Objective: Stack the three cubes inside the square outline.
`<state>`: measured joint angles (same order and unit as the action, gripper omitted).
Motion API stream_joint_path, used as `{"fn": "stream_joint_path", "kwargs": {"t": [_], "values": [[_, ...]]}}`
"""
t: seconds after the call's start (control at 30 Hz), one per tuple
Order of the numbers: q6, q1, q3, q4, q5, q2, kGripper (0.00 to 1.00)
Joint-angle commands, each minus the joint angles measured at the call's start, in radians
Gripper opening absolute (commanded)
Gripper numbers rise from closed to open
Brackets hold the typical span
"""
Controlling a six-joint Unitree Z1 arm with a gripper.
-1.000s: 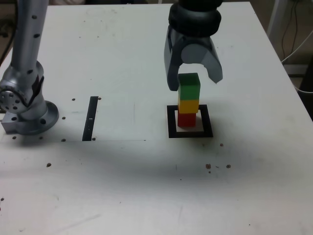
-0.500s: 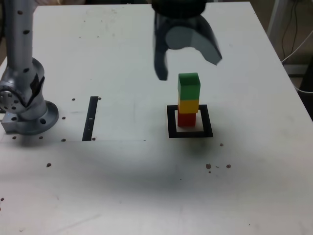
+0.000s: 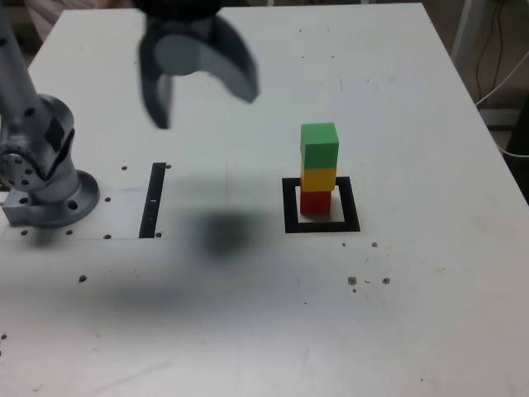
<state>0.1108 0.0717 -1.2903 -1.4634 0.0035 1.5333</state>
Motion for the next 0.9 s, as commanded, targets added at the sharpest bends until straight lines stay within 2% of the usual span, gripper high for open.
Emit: {"fn": "stream_joint_path", "kwargs": {"t": [0.0, 0.17, 0.33, 0.47, 0.7, 0.87], "values": [[-0.001, 0.000, 0.086, 0.009, -0.011, -0.026, 0.99], [0.003, 0.010, 0.261, 0.059, -0.024, -0.060, 0.99], [0.007, 0.045, 0.316, 0.106, -0.016, -0.072, 0.99], [0.007, 0.056, 0.349, 0.143, 0.013, -0.076, 0.99], [0.000, 0.056, 0.408, 0.186, 0.094, -0.113, 0.99], [-0.005, 0.056, 0.407, 0.188, 0.102, -0.137, 0.99]]}}
